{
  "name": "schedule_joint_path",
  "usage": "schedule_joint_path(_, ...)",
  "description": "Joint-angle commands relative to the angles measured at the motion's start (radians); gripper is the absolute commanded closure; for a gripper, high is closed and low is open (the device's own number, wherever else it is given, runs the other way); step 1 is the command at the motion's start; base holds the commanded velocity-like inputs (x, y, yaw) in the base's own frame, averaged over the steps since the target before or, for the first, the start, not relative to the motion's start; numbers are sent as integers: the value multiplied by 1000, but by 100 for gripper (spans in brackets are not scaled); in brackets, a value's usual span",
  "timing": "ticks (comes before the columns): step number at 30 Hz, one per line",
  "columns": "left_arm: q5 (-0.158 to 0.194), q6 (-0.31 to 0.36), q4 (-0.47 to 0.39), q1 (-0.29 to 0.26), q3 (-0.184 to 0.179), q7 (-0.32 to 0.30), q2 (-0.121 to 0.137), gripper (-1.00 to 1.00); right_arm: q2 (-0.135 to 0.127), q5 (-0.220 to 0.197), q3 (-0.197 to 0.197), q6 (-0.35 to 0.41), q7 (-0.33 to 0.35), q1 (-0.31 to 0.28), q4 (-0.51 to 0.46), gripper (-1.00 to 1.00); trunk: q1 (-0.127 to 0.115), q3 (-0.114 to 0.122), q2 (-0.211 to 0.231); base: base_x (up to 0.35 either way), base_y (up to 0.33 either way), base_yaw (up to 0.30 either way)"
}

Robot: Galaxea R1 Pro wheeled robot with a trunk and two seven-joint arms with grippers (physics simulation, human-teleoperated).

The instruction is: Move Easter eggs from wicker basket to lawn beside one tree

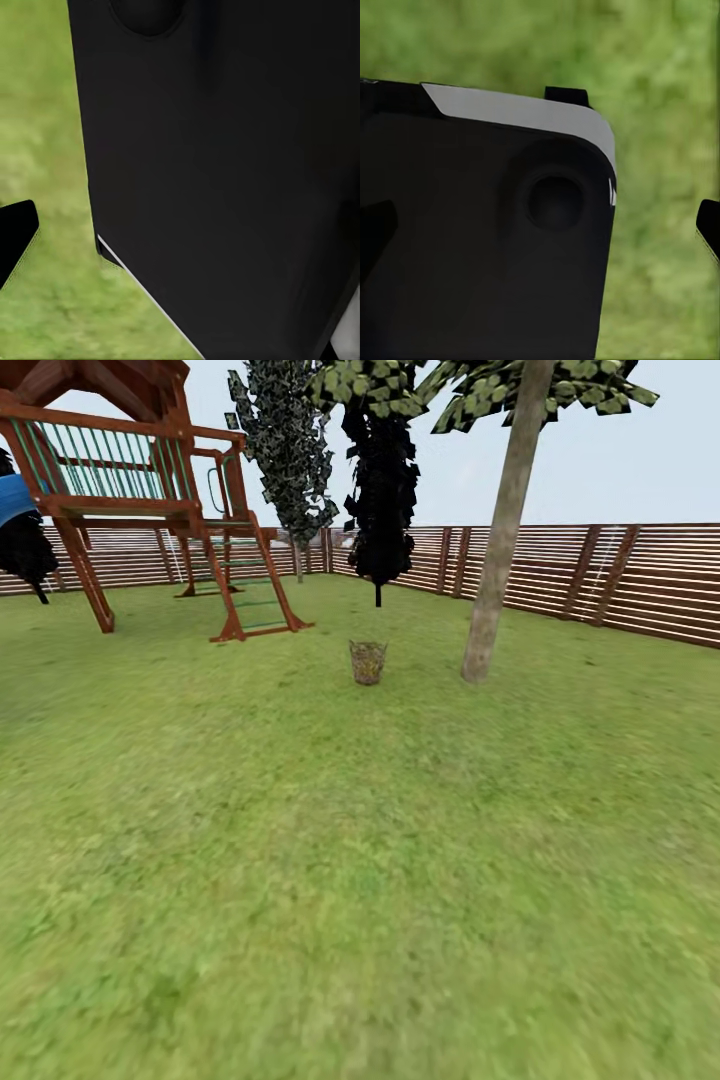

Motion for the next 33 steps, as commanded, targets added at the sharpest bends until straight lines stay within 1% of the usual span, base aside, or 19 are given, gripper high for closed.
schedule_joint_path(1, 2, -1, 0, 0, 1, -1, 0, -100, 2, 1, 6, -3, -1, -1, 1, -100, 1, -1, 0, 339, 0, 0)
schedule_joint_path(10, 3, -1, 0, 0, 1, 0, 0, -100, 7, 0, 5, -4, -1, -1, 2, -100, 1, -1, 0, 339, 0, 0)
schedule_joint_path(25, 3, -1, 0, 0, 2, 1, 0, -100, 1, -1, 5, -3, 0, -1, 2, -100, 1, -1, 0, 339, 0, 0)
schedule_joint_path(33, 3, -1, 0, 0, 2, 1, 0, -100, 6, 1, 7, -3, 0, -1, 5, -100, 1, -1, 0, 339, 0, 0)
